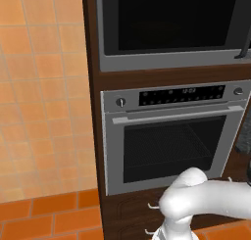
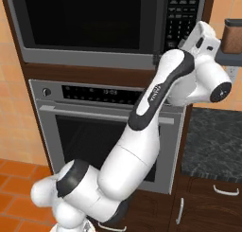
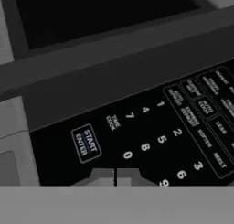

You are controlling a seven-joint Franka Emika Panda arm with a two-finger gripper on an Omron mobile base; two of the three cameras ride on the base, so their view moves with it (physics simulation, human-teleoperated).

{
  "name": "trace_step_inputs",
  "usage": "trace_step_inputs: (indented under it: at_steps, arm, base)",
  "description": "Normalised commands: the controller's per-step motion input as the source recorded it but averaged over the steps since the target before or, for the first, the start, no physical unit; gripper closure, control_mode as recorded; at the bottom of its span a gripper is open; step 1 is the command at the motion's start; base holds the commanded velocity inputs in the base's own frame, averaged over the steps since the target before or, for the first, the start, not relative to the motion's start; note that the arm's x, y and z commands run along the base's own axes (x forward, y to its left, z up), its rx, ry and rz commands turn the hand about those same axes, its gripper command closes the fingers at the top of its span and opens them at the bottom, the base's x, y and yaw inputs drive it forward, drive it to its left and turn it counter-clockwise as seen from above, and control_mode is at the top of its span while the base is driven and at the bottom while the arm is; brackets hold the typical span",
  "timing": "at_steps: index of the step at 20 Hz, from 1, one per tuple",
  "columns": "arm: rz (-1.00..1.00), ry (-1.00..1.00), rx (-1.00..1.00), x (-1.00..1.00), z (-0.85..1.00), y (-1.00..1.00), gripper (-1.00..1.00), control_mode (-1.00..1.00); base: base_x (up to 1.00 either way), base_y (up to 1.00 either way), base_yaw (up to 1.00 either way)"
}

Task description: Open the microwave, place the bowl with waffle inside the microwave, then close the microwave door and turn it on.

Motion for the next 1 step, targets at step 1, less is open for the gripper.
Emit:
trace_step_inputs:
  at_steps: [1]
  arm:
    - [0.09,-0.01,-0.16,0.16,0.0,0.09,1.0,-1.0]
  base:
    - [0.0,0.0,0.0]
